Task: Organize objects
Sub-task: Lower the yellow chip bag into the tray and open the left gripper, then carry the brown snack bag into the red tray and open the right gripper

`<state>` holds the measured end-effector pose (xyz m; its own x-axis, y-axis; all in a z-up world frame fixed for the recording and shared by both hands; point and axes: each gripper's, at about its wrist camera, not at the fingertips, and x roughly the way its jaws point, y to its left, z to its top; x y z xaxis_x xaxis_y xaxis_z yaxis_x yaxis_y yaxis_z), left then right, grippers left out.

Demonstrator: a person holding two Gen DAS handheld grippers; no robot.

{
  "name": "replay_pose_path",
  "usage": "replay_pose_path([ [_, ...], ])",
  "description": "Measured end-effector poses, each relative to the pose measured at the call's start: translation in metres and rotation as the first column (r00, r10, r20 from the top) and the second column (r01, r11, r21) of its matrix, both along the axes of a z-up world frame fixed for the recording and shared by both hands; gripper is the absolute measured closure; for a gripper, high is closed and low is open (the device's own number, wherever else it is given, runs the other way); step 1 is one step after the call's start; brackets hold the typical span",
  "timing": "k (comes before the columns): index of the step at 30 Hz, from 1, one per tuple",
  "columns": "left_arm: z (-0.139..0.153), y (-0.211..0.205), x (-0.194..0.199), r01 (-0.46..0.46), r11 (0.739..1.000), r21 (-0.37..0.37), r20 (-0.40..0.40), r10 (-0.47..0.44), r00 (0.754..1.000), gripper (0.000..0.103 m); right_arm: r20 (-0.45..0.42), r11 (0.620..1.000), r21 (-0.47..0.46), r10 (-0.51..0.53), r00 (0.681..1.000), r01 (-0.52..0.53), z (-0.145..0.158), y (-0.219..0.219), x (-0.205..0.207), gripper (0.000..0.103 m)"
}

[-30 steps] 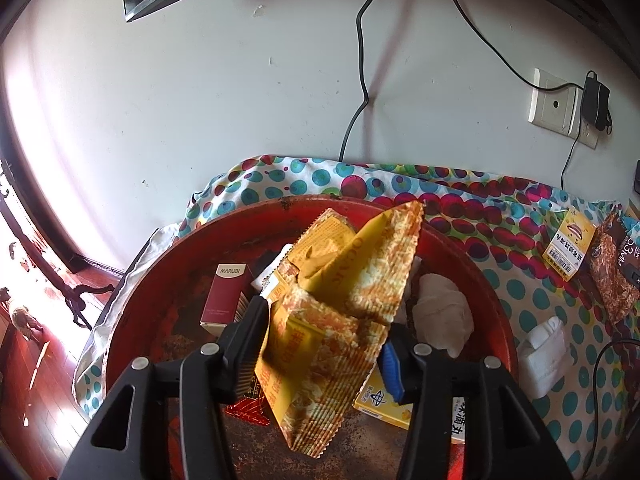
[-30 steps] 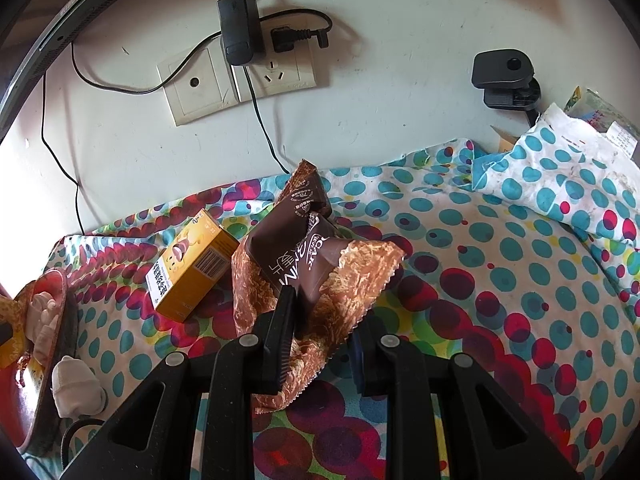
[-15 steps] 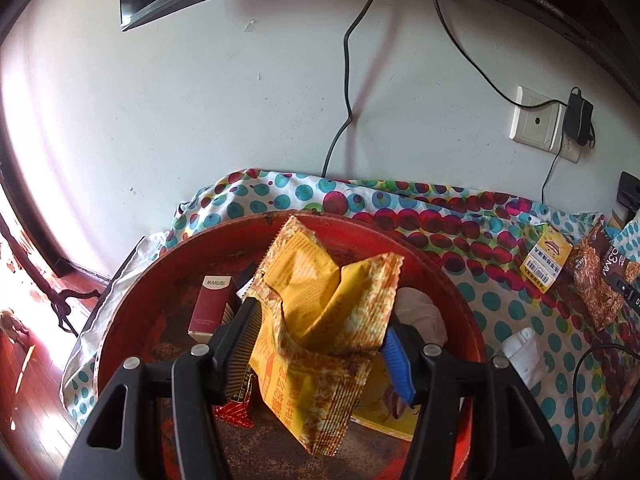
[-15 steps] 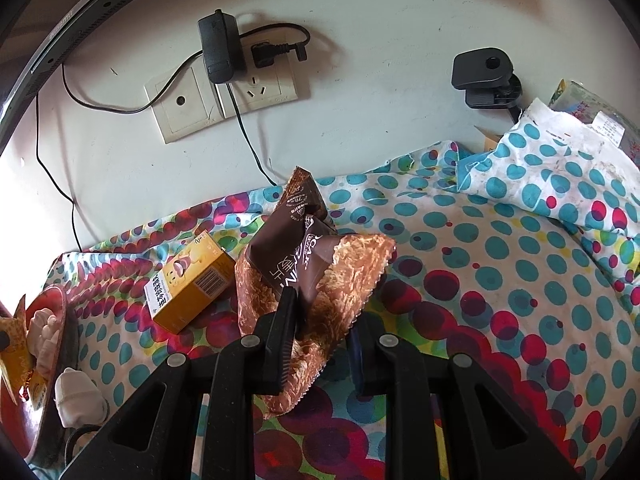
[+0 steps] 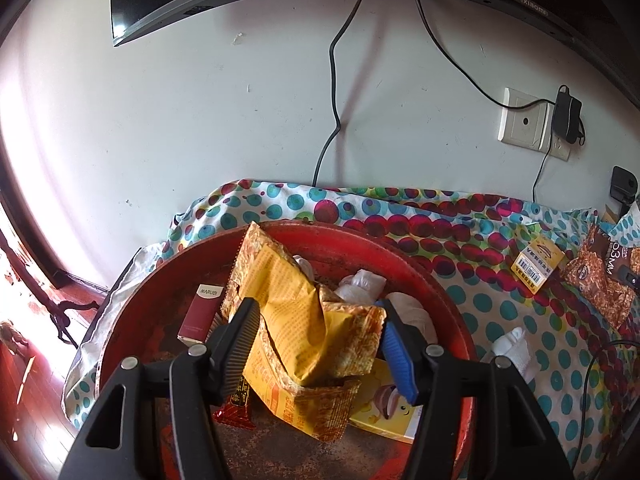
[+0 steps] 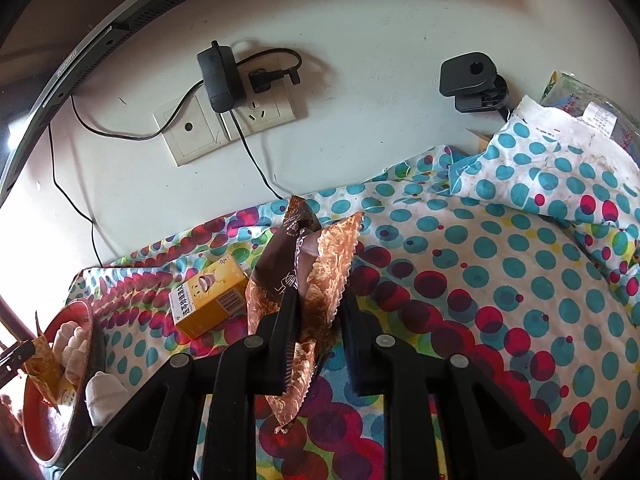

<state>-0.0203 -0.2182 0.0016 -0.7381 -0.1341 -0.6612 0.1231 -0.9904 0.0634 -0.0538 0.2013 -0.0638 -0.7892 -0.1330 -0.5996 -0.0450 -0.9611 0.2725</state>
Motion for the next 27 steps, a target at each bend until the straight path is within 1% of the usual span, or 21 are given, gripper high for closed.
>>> replay_pose_path([
  [4, 0.001, 0.005, 0.000, 0.015, 1.000, -0.012, 0.000, -0.015, 1.000, 0.042, -0.026, 1.000, 0.006, 0.020, 0.999, -0.020, 0.009, -0.004, 0.008, 0.085],
  [8, 0.001, 0.007, 0.000, 0.025, 1.000, -0.001, 0.001, -0.025, 1.000, 0.042, -0.046, 0.999, 0.023, 0.031, 0.998, -0.030, 0.017, -0.008, 0.013, 0.085],
  [15, -0.001, 0.010, 0.000, 0.039, 0.999, -0.013, 0.011, -0.039, 0.999, 0.042, -0.070, 0.997, -0.002, 0.075, 0.995, -0.076, 0.031, -0.020, 0.020, 0.085],
  [20, -0.001, 0.009, 0.000, 0.046, 0.999, -0.006, 0.015, -0.046, 0.999, 0.042, -0.092, 0.989, -0.031, 0.141, 0.986, -0.144, 0.046, -0.042, 0.021, 0.085],
  [23, 0.001, 0.008, 0.000, 0.048, 0.999, -0.006, 0.014, -0.048, 0.999, 0.041, -0.091, 0.980, -0.041, 0.189, 0.978, -0.193, 0.050, -0.061, 0.020, 0.085],
  [27, 0.005, 0.001, 0.003, 0.039, 0.999, 0.015, 0.006, -0.039, 0.999, 0.041, -0.085, 0.962, -0.055, 0.261, 0.962, -0.266, 0.049, -0.092, 0.019, 0.085],
])
